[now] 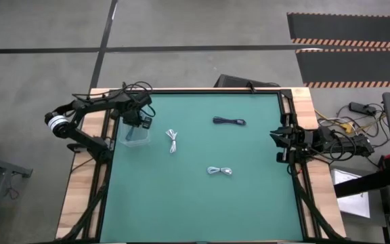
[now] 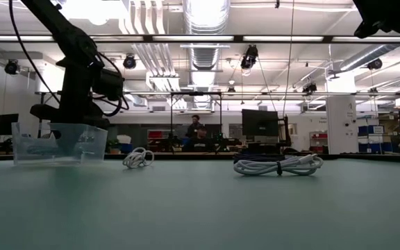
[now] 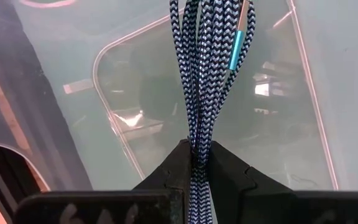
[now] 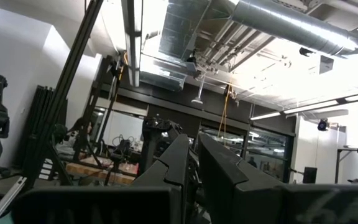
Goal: Pick and place USB-C Cables
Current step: Put the blue charger cable into the transparent bin
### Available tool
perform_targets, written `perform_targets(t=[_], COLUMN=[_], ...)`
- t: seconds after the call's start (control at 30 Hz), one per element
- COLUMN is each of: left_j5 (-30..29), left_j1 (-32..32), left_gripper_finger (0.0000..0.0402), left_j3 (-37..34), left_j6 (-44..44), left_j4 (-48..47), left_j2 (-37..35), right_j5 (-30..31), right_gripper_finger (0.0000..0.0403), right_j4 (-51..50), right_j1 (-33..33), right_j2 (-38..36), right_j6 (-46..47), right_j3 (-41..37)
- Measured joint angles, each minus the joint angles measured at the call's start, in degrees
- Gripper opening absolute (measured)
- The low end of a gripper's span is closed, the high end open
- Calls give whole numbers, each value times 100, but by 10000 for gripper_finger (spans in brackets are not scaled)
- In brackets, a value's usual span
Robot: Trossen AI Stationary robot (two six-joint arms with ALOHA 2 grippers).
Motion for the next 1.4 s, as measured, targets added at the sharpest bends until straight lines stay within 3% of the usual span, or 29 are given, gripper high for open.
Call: perform_targets(t=[1.4], left_j5=[110], left_j1=[-7], left_gripper_finger=[25], left_j3=[-243], left_j6=[-7], left_j4=[332], left_j2=[-17], right_j5=[121], right_gripper_finger=[27], right_j4=[-4], right_j1=[0], right_j2=[0], right_j6=[0], right_j3=[2])
